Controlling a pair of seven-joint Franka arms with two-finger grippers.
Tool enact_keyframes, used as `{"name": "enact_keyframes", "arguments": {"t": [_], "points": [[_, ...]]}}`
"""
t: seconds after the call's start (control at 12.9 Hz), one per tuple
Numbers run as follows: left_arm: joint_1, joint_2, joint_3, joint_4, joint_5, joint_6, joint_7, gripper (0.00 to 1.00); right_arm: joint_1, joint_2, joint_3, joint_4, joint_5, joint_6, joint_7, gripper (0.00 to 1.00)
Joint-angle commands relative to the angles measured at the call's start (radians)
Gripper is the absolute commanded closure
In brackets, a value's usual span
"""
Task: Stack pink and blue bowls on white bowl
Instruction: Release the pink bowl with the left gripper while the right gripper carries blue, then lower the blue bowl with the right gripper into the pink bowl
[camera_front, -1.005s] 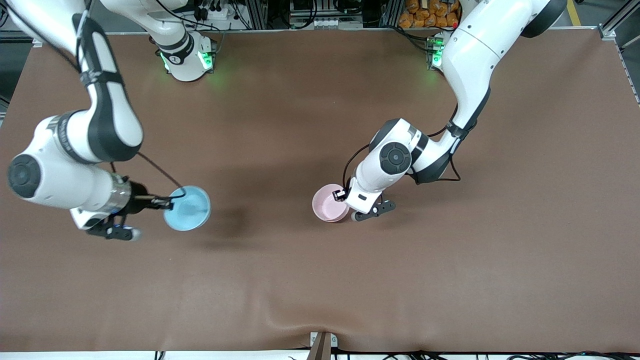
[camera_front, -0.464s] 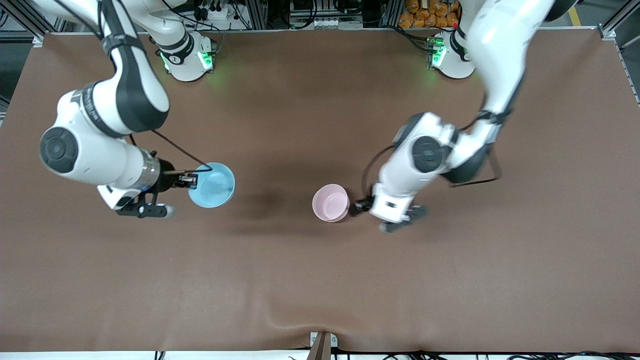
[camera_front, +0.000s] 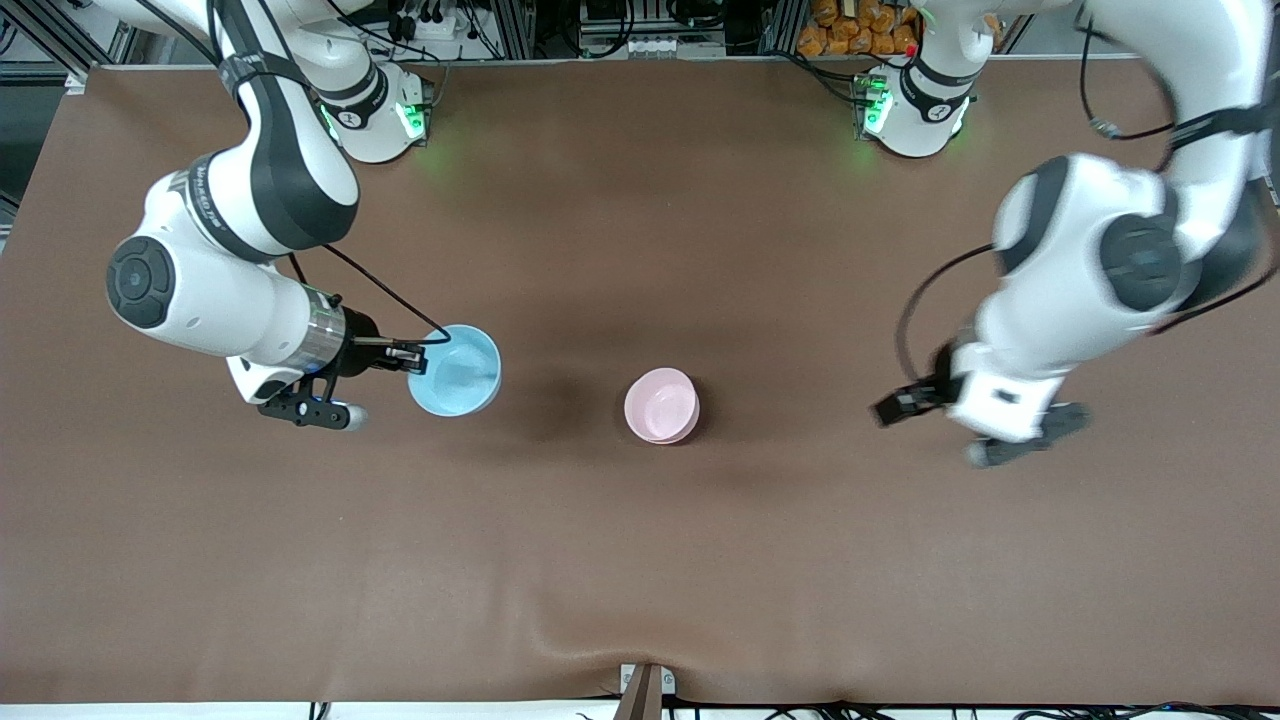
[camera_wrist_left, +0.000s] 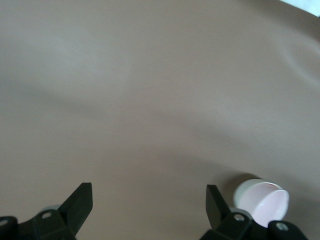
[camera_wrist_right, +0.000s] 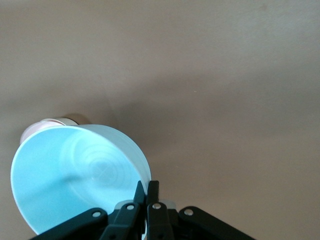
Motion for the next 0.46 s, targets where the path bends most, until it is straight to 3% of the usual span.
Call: {"name": "enact_keyframes", "arguments": {"t": [0.0, 0.39], "points": [[0.096, -0.078, -0.008, -0.026, 0.013, -0.056, 0.138, 0.0, 0.055, 0.032, -0.01, -0.01, 0.072, 0.067, 0.103, 1.0], [0.144, -0.15, -0.006, -0.021, 0.013, -0.09, 0.191, 0.0, 0.223, 0.139, -0.01, -0.01, 0.096, 0.278, 0.375, 1.0]]}}
